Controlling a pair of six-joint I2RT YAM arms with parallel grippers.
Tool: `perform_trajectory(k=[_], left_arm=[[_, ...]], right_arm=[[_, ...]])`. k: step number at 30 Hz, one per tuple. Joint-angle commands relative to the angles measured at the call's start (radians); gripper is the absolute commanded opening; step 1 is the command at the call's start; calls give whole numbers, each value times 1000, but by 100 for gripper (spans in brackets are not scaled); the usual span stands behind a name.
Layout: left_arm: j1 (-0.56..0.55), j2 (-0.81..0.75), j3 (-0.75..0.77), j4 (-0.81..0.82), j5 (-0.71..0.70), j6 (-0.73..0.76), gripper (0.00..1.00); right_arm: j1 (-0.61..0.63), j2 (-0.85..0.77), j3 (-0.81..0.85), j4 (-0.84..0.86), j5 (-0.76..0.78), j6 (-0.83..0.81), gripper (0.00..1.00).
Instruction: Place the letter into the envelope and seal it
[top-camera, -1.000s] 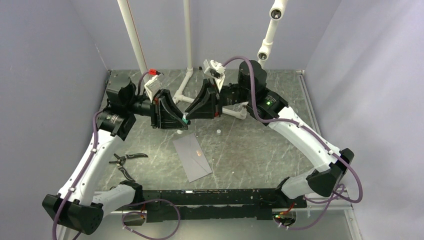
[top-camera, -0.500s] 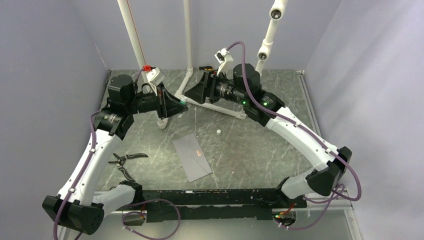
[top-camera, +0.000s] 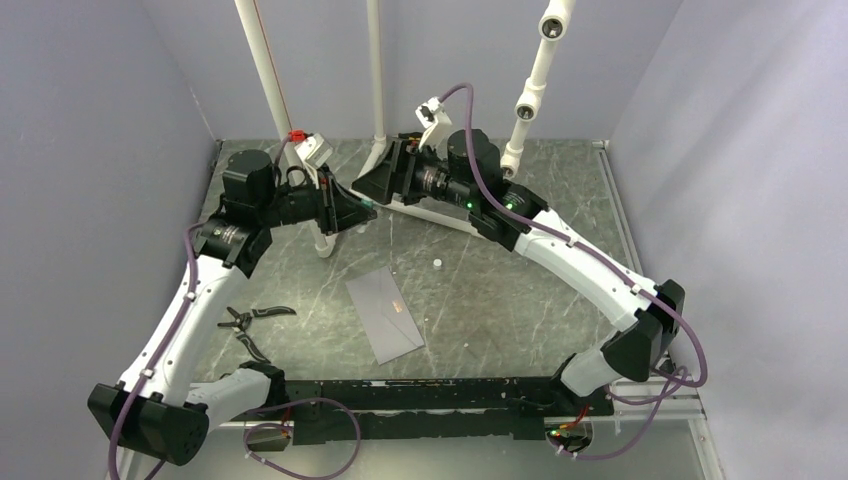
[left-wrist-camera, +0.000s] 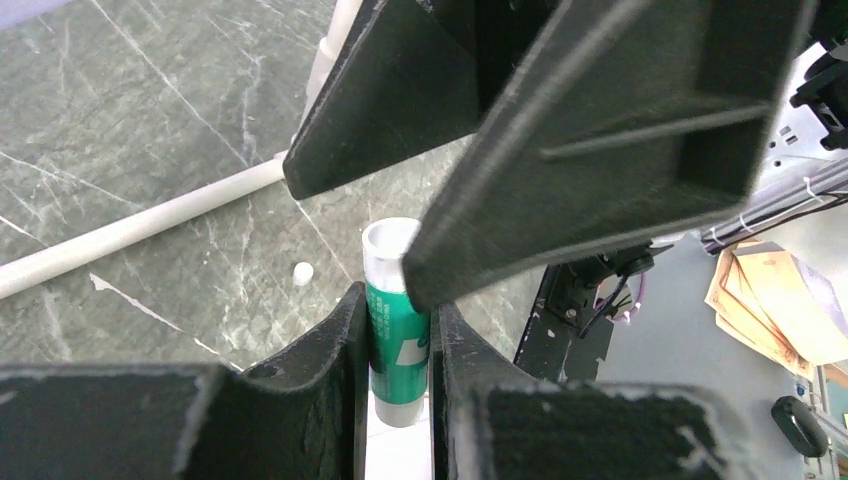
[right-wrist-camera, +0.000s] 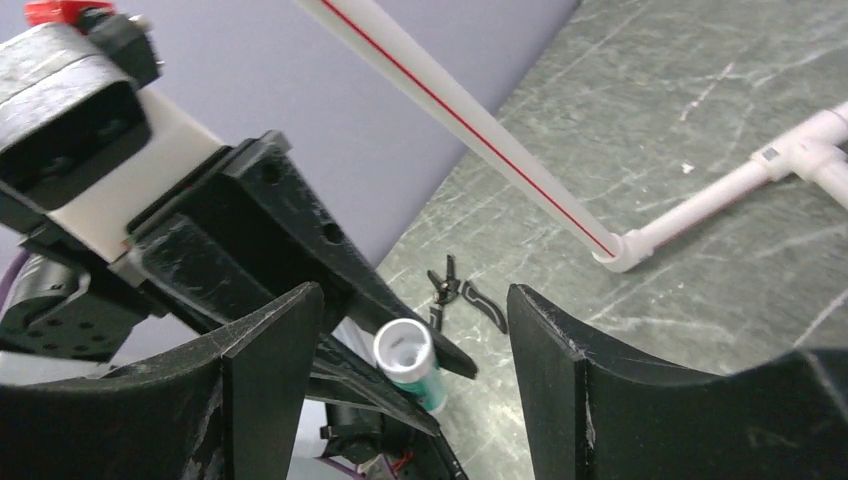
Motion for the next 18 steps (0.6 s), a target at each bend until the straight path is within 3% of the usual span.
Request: perform_trajectory(k=[1, 7, 12, 18], left_arm=[[-2, 5, 0, 51, 38, -23, 3], [-2, 12, 14, 44, 17, -36, 2], [-2, 10, 14, 39, 22, -39, 2], [-2, 10, 21, 40, 38, -60, 3]], right_arm=[[11, 1, 29, 79, -73, -21, 72], [16, 9, 40, 15, -68, -31, 56], [15, -4, 24, 22, -72, -34, 21], [16, -19, 9, 76, -162, -94, 14]])
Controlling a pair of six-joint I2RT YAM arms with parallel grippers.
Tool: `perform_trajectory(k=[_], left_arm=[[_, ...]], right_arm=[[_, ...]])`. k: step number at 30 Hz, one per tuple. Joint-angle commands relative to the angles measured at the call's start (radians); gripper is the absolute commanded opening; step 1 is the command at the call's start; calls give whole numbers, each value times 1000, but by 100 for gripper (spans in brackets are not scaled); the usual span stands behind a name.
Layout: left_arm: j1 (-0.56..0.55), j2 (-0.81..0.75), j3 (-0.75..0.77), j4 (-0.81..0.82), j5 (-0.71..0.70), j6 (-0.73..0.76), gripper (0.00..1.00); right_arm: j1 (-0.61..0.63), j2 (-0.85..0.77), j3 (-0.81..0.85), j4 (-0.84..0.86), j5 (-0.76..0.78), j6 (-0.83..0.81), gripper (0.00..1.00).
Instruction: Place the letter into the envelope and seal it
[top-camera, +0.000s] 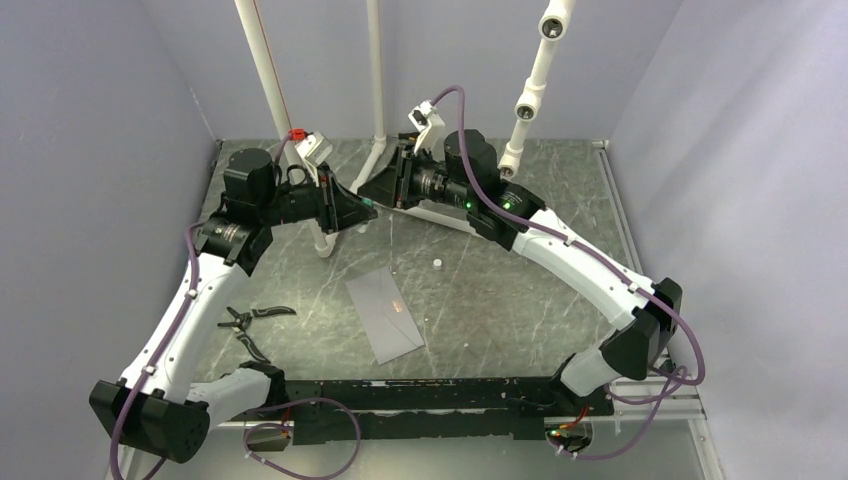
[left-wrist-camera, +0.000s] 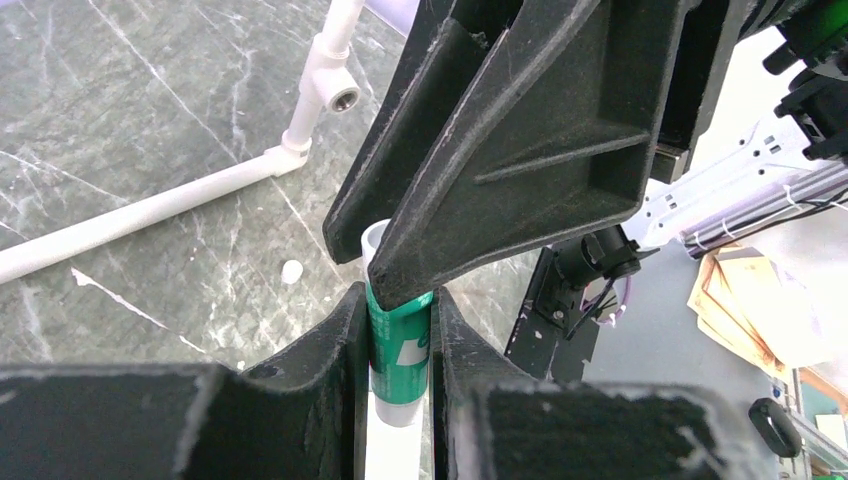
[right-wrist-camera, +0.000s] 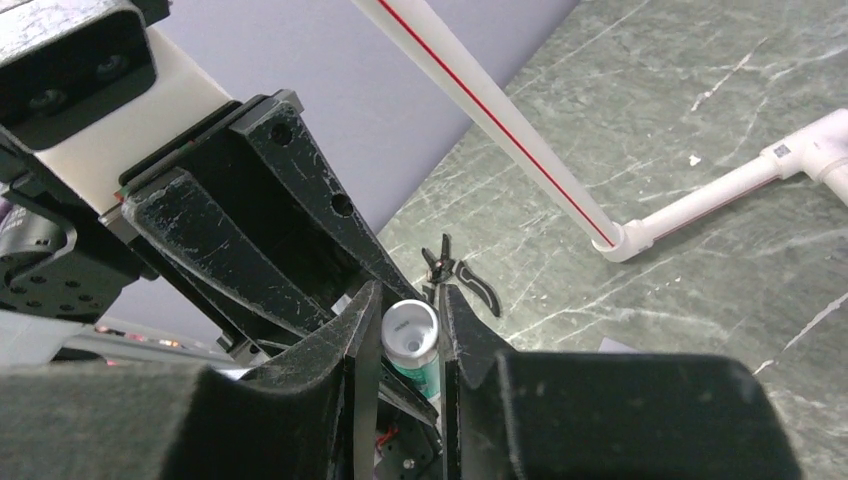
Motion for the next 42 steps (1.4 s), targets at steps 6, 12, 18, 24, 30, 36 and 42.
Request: perform_trajectory(k=[6, 12, 18, 24, 30, 36, 42], left_arm=[[-2, 6, 59, 6, 342, 1, 2], [-2, -6, 162, -249, 577, 174, 2], [-2, -73, 97, 53, 657, 5, 2], [-2, -59, 121, 9, 548, 40, 2], [-2, -60, 104, -77, 134, 94, 2], [-2, -83, 19, 60, -41, -7, 2], [-2, -58, 13, 45, -82, -35, 2]], right_arm=[[4, -62, -42, 240, -496, -265, 2], [4, -75, -27, 327, -735, -370, 0], [6, -33, 19, 453, -952, -303, 0], [6, -21, 76, 235, -572, -286, 56], [-32, -6, 48, 131, -165, 75, 65], [-12, -9, 35, 55, -37, 84, 63], [2, 0, 60, 25, -39, 47, 56]])
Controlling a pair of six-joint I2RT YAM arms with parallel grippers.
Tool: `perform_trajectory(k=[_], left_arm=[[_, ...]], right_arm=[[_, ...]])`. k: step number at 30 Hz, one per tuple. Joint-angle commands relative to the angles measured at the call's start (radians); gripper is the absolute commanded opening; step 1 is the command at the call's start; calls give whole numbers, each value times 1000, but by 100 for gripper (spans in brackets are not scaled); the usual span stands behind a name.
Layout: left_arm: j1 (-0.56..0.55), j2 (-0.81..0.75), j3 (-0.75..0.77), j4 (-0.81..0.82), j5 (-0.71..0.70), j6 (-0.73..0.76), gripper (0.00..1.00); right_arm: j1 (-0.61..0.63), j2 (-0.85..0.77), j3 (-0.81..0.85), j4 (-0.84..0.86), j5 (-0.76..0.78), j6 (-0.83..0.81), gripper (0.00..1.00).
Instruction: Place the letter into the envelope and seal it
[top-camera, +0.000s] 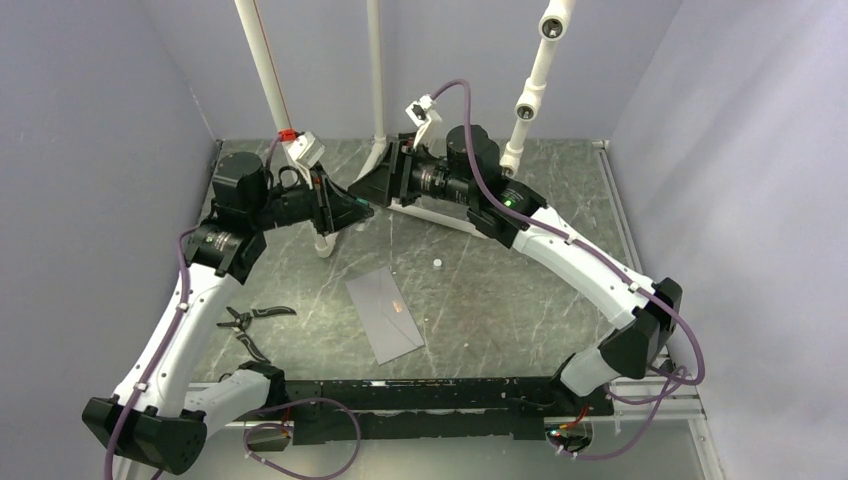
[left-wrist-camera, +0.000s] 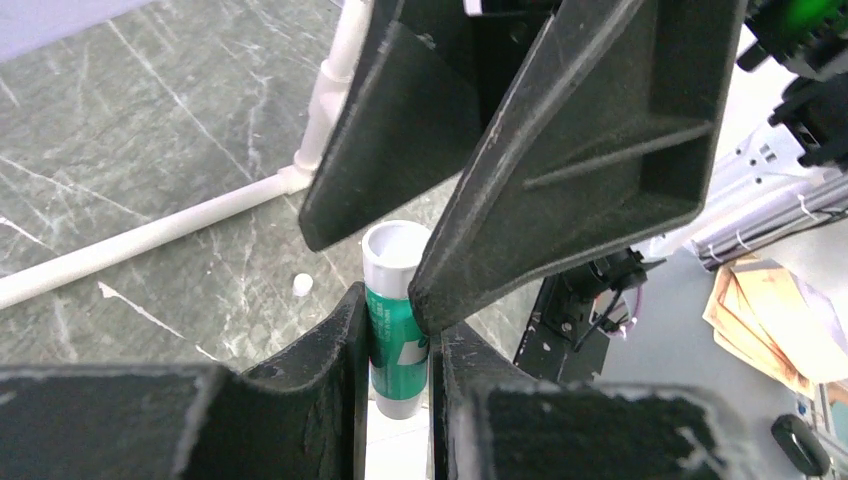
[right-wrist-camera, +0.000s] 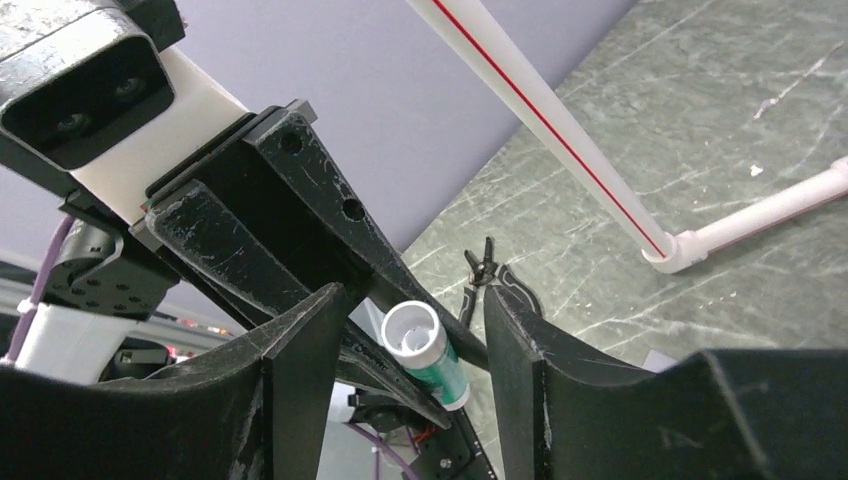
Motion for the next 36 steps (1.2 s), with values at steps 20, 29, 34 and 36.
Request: perform_trajectory(k=[20, 29, 34, 36], left_arm=[[-1, -9, 77, 18, 507, -32, 2], [-1, -22, 74, 83, 316, -48, 2], [-1, -3, 75, 53, -38, -45, 2], [-1, -17, 42, 107, -179, -95, 2]], right_arm=[[-8, -65, 3, 221, -481, -311, 0], [-8, -86, -30, 282, -463, -264, 37], [-8, -155, -107, 136, 27, -238, 73], [-8, -196, -200, 224, 77, -190, 75]])
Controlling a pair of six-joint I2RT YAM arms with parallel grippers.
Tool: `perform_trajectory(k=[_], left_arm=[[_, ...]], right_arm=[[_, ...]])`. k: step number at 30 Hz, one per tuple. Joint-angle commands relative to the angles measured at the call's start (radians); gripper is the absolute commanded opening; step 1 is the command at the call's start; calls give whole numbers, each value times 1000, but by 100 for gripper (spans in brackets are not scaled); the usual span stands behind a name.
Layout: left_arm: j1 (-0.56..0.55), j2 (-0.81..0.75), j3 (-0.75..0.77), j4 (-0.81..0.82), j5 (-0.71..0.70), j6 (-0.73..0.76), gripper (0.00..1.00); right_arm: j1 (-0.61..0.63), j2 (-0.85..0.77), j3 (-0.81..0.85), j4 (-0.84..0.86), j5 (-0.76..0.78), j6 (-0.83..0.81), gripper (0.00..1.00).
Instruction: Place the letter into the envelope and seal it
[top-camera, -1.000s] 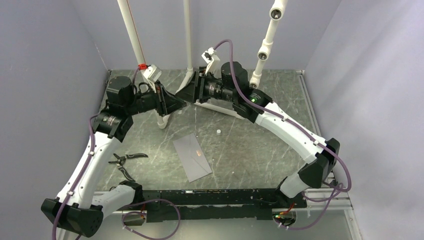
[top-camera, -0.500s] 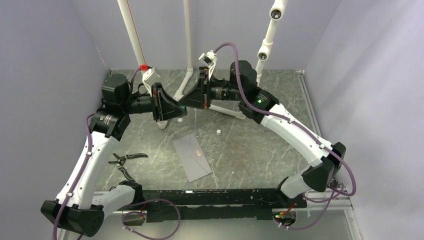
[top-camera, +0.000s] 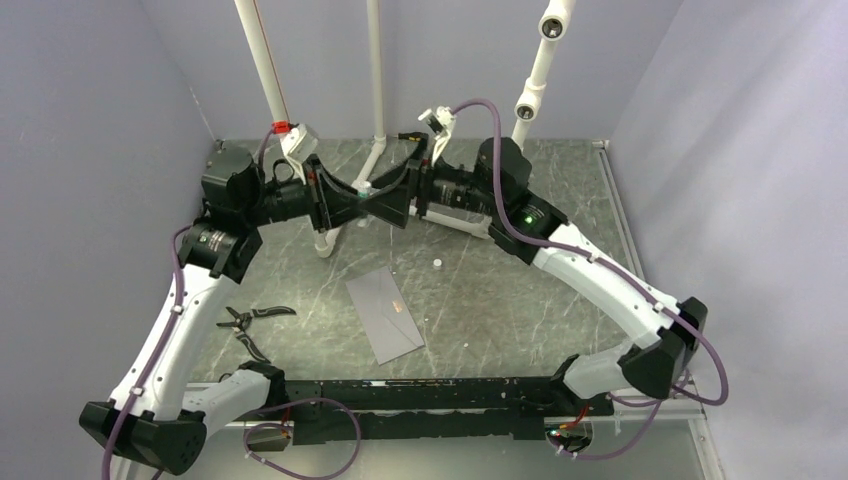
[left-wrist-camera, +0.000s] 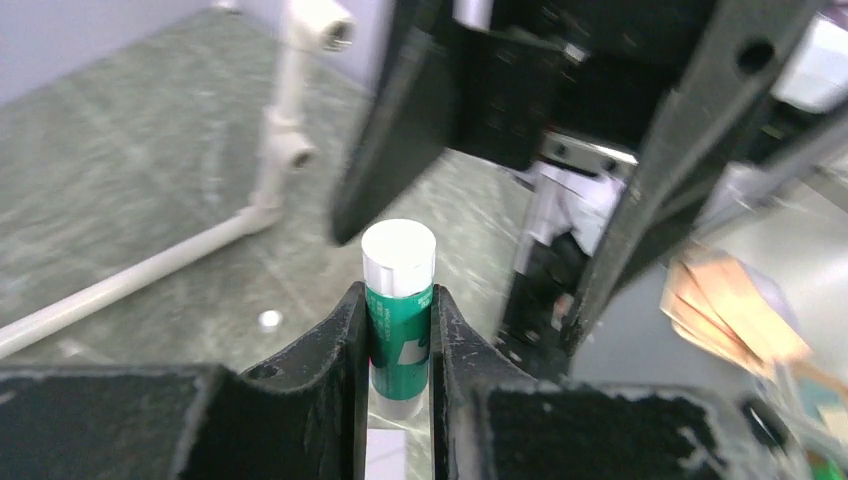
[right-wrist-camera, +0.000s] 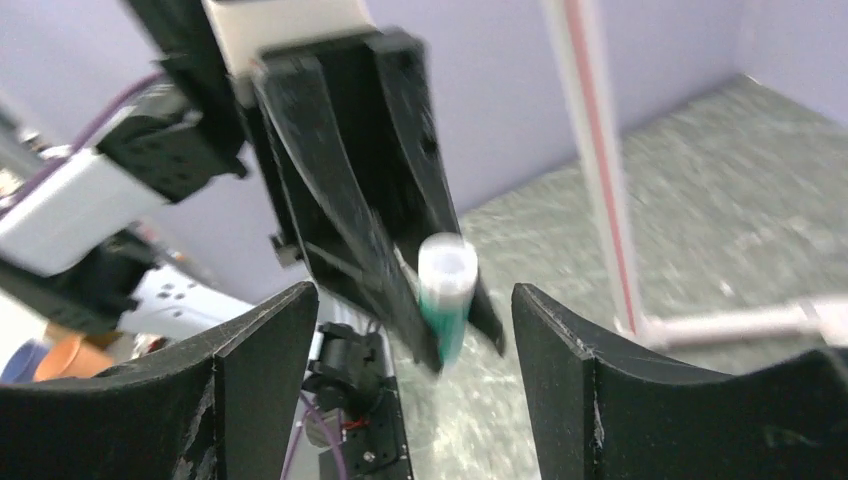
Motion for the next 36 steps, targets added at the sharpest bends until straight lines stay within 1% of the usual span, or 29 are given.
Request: perform_trajectory(k=[1, 2, 3, 6, 7, 9, 10, 13, 18, 23, 26, 28, 31, 34, 36], left_arm=[[0, -22, -29, 79, -385, -65, 3], [0, -24, -46, 100, -456, -101, 2], [0, -23, -55, 107, -533, -133, 2], [0, -10, -50, 93, -699, -196, 3], [0, -6, -48, 95, -710, -212, 3], [1, 3, -41, 106, -692, -238, 3], [0, 8, -38, 112, -681, -260, 3], [0, 17, -36, 118, -667, -325, 2], [0, 14, -50, 122, -667, -387, 3], [0, 3, -53, 121, -662, -407, 3], [0, -4, -57, 109, -650, -422, 2], [0, -11, -69, 114, -643, -440, 3], [1, -21, -87, 125, -627, -463, 3], [0, -30, -94, 114, -620, -483, 4], [0, -40, -97, 98, -622, -495, 6]], right_arm=[[-2, -107, -154, 90, 289, 87, 76], [-1, -108, -174, 125, 272, 104, 76], [-1, -98, -177, 123, 267, 108, 77], [6, -58, -154, 30, 317, 85, 77], [10, -48, -151, 16, 341, 79, 77], [16, -24, -127, -17, 386, 69, 76], [23, -5, -103, -64, 421, 60, 76], [44, 56, -11, -154, 457, 21, 75], [63, 112, 48, -139, 410, -2, 74], [69, 153, 102, -121, 425, -12, 73], [72, 167, 117, -95, 454, -28, 69], [72, 179, 128, -92, 474, -39, 67], [72, 186, 130, -87, 503, -57, 57], [71, 173, 98, -46, 545, -66, 43], [70, 151, 40, 28, 538, -81, 29]])
